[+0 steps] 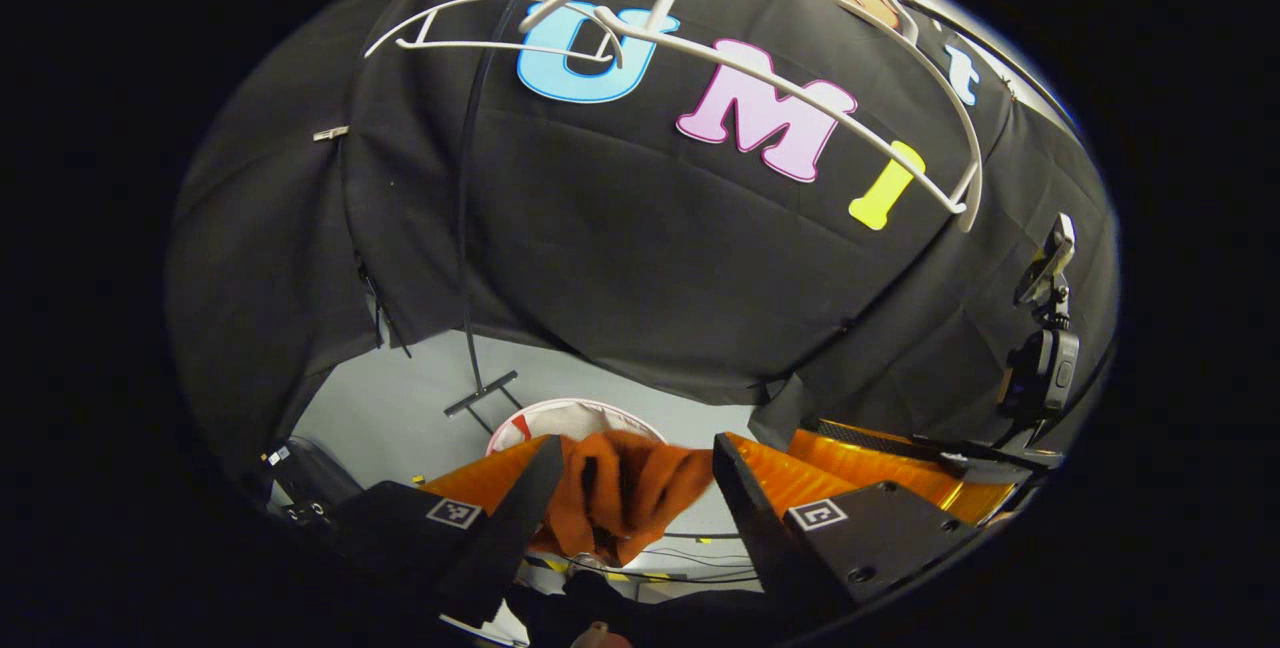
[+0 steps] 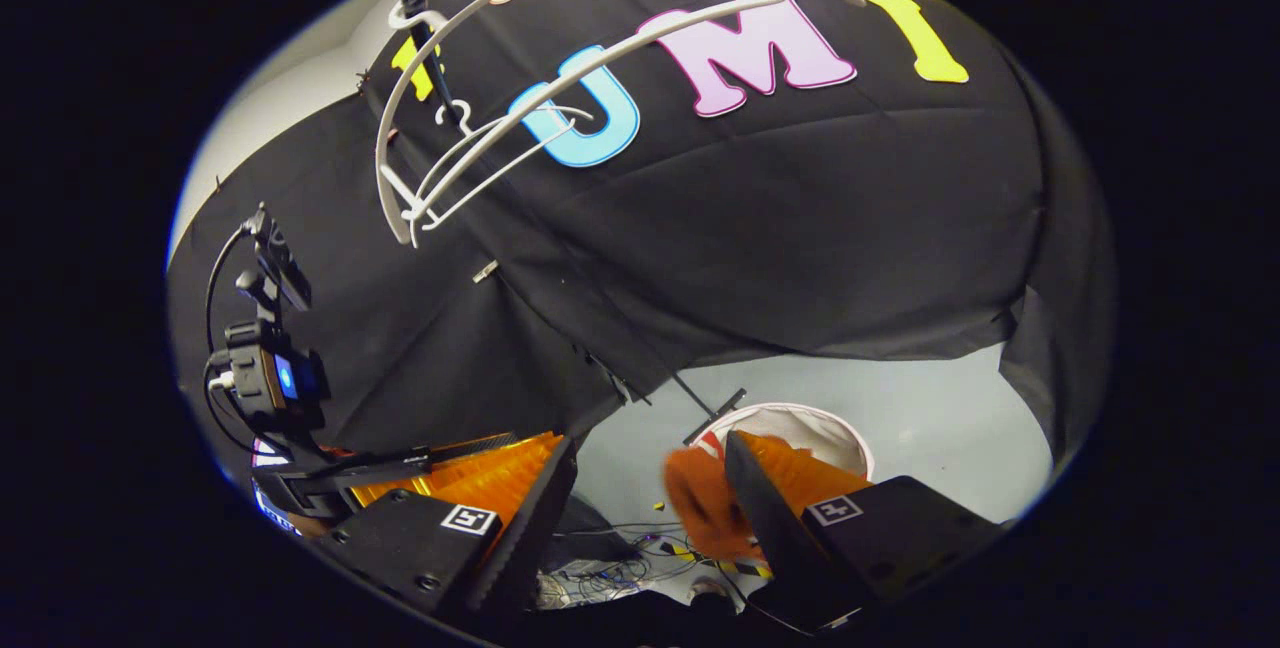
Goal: Grasp the clothes on the hanger with both hands and then place them into the laundry hamper below.
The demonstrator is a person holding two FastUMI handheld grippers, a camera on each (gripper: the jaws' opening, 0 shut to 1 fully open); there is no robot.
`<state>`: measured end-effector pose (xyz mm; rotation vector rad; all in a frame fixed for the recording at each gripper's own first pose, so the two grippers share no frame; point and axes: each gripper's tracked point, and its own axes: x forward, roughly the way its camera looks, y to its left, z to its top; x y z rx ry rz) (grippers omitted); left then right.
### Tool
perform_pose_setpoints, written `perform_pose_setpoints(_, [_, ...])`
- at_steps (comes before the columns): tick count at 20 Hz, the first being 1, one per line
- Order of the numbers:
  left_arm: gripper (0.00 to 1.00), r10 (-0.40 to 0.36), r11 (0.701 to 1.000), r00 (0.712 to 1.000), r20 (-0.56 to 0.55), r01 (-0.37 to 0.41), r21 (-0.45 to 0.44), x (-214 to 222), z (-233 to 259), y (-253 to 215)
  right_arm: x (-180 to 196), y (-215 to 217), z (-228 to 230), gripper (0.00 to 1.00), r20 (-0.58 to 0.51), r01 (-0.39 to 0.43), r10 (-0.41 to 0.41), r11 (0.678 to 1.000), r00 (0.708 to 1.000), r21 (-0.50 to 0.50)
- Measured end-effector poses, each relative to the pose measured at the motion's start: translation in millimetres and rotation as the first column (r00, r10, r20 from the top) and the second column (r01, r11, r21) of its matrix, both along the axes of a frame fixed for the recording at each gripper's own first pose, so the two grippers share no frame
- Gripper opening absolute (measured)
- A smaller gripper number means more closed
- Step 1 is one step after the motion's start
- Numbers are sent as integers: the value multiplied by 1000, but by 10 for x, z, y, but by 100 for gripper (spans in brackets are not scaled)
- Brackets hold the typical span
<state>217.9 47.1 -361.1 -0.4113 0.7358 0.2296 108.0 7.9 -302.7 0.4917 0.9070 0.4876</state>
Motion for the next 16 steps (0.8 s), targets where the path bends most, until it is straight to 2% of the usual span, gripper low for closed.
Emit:
perform_pose_setpoints(2, [96, 10, 1000, 1000, 17, -10, 13, 15, 40, 29, 25, -36, 4, 97, 17, 1, -1, 1000, 1000, -11])
perform_pose_setpoints(3, [96, 14, 1000, 1000, 27, -15, 17, 24, 66, 46, 24, -52, 14, 89, 20, 2, -2, 1000, 1000, -9])
perform_pose_setpoints(4, [96, 18, 1000, 999, 40, -19, 21, 27, 100, 55, 25, -60, 19, 97, 22, 3, -3, 1000, 1000, -8])
perform_pose_setpoints(11, [96, 18, 998, 996, 88, -23, 53, 5, 241, 89, -5, -57, 71, 98, 33, -1, 1, 1000, 999, -11])
perform_pose_setpoints(12, [92, 14, 998, 995, 96, -19, 55, -2, 259, 80, -9, -45, 100, 98, 40, -2, 2, 1000, 999, -11])
perform_pose_setpoints(13, [95, 10, 998, 994, 107, -16, 59, -18, 295, 76, -24, -26, 145, 98, 51, -2, 3, 1000, 999, -9])
perform_pose_setpoints(16, [95, -21, 997, 989, 148, 9, 76, -85, 422, 61, -79, 13, 293, 98, 93, 6, -3, 1000, 996, -23])
